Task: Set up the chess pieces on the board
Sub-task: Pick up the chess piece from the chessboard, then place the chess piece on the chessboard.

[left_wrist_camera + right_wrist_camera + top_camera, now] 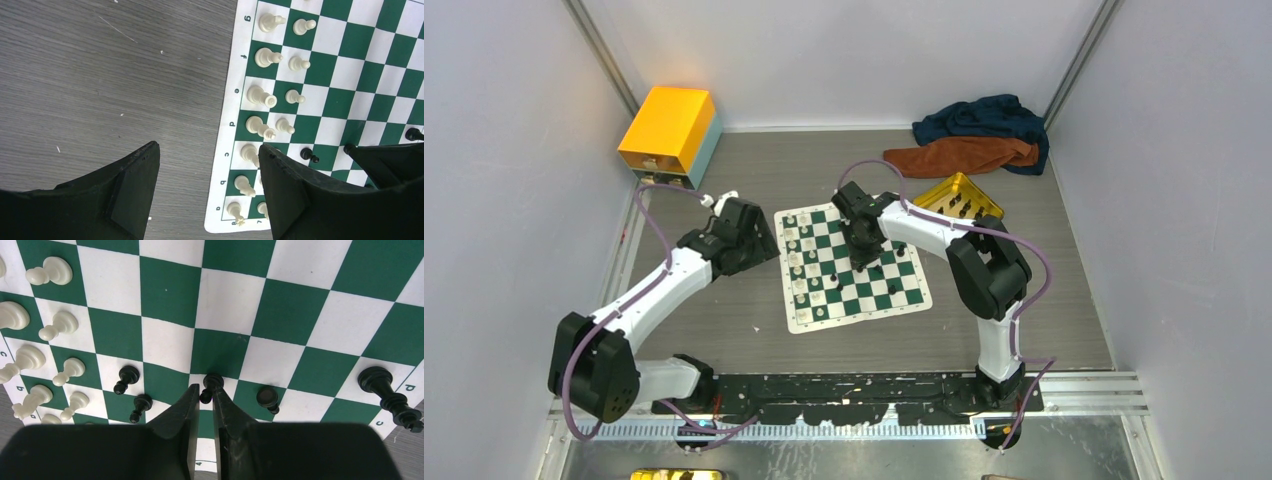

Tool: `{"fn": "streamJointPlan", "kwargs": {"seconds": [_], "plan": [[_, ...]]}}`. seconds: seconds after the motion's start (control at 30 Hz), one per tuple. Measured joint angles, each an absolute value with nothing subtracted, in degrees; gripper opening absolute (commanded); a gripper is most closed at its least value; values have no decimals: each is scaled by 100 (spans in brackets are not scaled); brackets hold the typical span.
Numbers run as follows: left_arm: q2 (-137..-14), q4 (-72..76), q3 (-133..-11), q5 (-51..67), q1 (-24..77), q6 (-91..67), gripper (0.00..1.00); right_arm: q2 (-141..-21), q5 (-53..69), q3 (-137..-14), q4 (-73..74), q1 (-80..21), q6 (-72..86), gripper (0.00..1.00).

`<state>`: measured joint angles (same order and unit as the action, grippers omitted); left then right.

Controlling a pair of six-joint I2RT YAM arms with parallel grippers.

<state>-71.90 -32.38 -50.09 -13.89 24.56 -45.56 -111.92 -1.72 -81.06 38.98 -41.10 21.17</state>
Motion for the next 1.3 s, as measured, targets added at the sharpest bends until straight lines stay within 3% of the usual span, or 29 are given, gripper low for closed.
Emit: {"fn": "streamJointPlan", "kwargs": {"seconds": [0.4, 0.9, 1.3], "plan": [[-7306, -3203, -5011, -1389, 2456, -4495, 73, -11214, -183, -8103, 3900, -4062, 2115, 6], [-7380, -3194, -5059, -1389, 2456, -4414, 73, -11262, -388, -8794, 4250, -3603, 1979, 4], [-7485, -3194, -5151, -1385, 2440, -4298, 73, -12267, -497, -10160, 4471, -3033, 1914, 2]]}}
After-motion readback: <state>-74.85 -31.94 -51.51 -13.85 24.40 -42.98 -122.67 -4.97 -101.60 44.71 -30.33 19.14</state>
